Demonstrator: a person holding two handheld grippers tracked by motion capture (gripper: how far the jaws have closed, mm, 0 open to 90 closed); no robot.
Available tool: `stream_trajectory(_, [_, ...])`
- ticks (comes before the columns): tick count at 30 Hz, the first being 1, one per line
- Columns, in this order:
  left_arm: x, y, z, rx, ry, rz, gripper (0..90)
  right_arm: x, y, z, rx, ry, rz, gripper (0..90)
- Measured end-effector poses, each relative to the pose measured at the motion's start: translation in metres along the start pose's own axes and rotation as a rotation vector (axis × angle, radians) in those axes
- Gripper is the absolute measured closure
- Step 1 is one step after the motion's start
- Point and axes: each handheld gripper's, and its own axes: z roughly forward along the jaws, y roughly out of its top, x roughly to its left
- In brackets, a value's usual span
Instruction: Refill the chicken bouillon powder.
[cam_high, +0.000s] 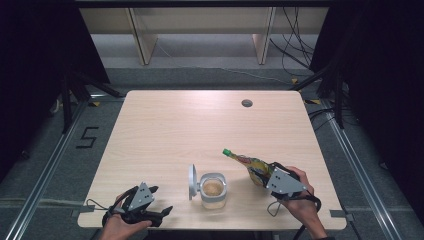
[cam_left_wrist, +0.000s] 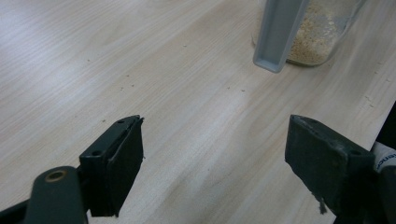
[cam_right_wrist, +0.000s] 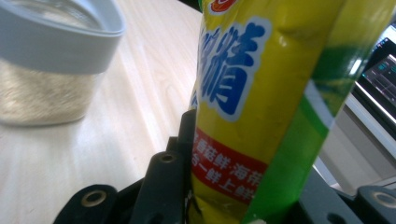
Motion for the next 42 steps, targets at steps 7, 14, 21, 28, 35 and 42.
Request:
stream_trajectory(7, [0.001,0.0,0.0,0.0,-0.002,0.014,18.9,-0.009,-0.009,0.012,-0.019,-0.03,0.099,74.4])
stream_trajectory(14, [0.0,0.0,-0.001,0.004,0.005,0.0,18.9,-0.013,-0.021,0.014,-0.038,-0.044,0.185,74.4])
stream_trajectory(21, [-0.001,0.0,0.0,-0.008,0.0,-0.014,18.9,-0.013,-0.032,0.004,-0.033,-0.06,0.229,72.9])
stream_trajectory(28, [-0.002,0.0,0.0,-0.006,0.003,-0.006,18.9,-0.014,-0.044,-0.006,-0.04,-0.068,0.294,71.4])
stream_trajectory(35, [-0.002,0.0,-0.001,-0.006,0.004,-0.005,18.9,-0.012,-0.047,-0.01,-0.021,-0.077,0.308,67.0])
stream_trajectory(42, [-0.002,0.0,-0.001,-0.008,-0.001,-0.012,18.9,-0.01,-0.047,-0.017,-0.005,-0.105,0.356,51.2])
